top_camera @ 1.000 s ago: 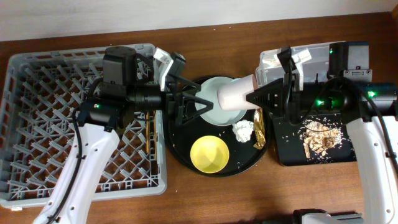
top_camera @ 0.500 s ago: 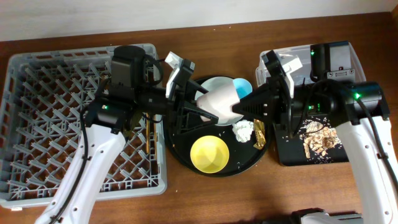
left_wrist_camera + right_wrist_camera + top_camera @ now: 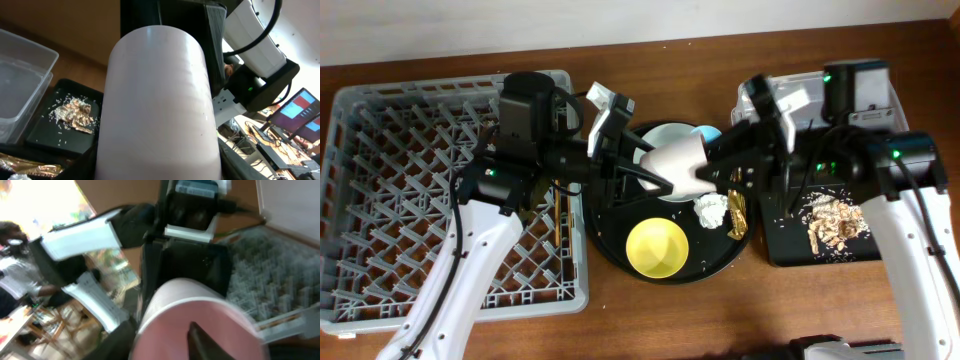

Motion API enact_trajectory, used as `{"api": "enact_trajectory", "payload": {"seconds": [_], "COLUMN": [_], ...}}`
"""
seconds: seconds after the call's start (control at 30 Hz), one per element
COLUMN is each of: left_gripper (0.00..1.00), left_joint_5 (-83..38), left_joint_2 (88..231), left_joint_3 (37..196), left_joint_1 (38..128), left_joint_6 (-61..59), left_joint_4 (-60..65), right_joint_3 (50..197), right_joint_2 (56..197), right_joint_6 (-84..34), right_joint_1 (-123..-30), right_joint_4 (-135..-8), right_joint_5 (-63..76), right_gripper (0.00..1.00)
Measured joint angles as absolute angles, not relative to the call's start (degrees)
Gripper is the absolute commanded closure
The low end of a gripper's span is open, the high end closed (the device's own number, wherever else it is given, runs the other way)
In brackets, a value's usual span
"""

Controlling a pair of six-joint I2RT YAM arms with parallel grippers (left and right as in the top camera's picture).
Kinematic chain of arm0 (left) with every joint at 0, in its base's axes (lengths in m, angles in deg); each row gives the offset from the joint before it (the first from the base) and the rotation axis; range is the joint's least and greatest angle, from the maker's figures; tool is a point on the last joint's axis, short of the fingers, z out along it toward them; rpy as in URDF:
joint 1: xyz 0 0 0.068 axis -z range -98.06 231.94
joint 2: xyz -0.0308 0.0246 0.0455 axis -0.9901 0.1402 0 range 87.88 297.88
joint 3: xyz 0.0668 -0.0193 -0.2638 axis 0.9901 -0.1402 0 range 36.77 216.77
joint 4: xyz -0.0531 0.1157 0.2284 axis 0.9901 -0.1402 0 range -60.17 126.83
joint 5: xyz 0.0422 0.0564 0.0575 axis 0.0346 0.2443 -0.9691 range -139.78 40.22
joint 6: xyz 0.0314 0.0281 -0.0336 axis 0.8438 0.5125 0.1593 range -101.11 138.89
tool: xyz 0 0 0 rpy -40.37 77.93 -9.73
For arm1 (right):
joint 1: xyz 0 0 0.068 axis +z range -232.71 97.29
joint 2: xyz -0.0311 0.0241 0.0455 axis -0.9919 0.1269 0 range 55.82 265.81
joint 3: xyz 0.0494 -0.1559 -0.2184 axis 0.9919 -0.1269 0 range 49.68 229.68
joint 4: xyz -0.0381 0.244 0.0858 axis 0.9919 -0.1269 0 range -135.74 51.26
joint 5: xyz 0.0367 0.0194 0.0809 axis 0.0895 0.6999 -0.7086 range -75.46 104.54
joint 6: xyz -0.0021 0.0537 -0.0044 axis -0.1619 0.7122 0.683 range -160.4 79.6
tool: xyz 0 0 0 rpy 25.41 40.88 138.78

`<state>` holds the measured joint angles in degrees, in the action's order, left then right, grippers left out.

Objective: Sort waste into correct bins and load items into the dishwasher rack
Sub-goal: 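Carry the pink cup with the left gripper into the rack and release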

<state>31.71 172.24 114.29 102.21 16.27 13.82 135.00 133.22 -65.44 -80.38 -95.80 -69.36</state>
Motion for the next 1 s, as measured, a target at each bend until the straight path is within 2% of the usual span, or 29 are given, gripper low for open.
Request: {"api": "enact_trajectory", "payload": {"seconds": [0.03,0.07,0.1,0.13,0.27,0.47,0.57,0.77,0.87,1.0], "left_gripper": [0.73,0.73,0.73,0.73,0.73,0.73,0.75,0.78,0.8,0.8], "left_joint_5": [31.1,31.26,31.82,32.35,33.0,32.96,32.98,33.81,33.64,25.83], "left_joint_2": [172.24,172.3,172.32,172.32,172.32,172.41,172.43,172.41,172.41,172.41], "left_joint_3": [114.29,114.27,114.27,114.27,114.27,114.27,114.22,114.24,114.24,114.29], "left_joint_1": [102.17,102.1,102.12,102.21,102.23,102.1,101.03,96.33,92.4,83.5], "left_joint_6": [16.16,16.16,16.16,16.19,16.27,16.27,16.08,14.63,13.28,11.38], "left_joint_4": [13.93,13.76,13.78,13.8,13.95,15.22,14.81,15.46,15.5,13.01], "right_joint_3": [135.26,135.65,135.74,135.76,135.85,134.84,134.87,134.76,134.74,134.67], "right_joint_2": [133.22,133.22,133.22,133.24,133.24,133.22,133.22,133.24,133.24,133.24], "right_joint_6": [-62.99,-61.48,-60.0,-59.12,-57.48,-60.59,-60.78,-60.96,-61.22,-61.26], "right_joint_1": [-82.35,-84.69,-86.83,-88.21,-87.53,-77.13,-73.56,-73.89,-78.17,-83.53], "right_joint_4": [-92.56,-91.47,-91.17,-91.71,-99.67,-108.72,-109.0,-110.77,-112.41,-115.73], "right_joint_5": [-69.91,-69.82,-69.71,-69.43,-63.39,-54.04,-51.22,-45.1,-40.47,-34.76], "right_gripper": [0.62,0.71,0.88,0.96,0.96,0.96,0.96,0.93,0.93,0.95]}}
